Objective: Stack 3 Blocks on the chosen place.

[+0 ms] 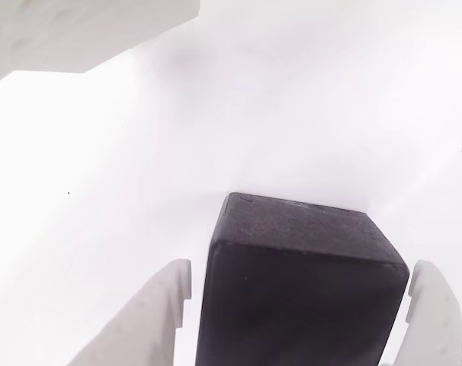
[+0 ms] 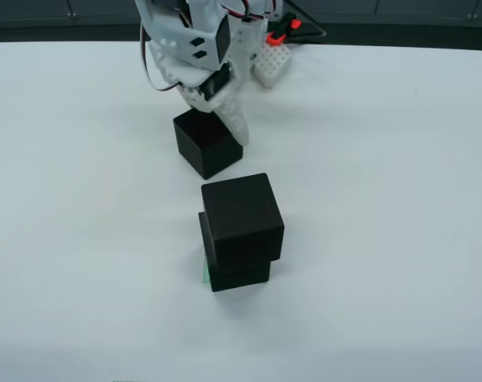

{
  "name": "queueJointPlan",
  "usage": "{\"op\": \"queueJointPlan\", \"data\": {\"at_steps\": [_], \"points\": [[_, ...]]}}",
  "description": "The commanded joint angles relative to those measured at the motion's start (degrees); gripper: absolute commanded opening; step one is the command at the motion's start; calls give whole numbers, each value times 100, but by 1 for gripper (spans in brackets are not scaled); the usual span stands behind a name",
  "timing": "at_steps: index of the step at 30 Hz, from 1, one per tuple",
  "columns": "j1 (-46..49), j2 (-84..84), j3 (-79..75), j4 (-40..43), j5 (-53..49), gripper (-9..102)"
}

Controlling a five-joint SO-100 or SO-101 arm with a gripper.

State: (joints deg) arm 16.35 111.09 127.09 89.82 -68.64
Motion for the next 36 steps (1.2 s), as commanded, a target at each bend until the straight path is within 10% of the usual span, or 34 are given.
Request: {"op": "queueJointPlan", "data": {"at_steps": [1,36], "points": [[-97,-79,-229,-158,9,34],[-932,1195,-2514,26,62,25]]}}
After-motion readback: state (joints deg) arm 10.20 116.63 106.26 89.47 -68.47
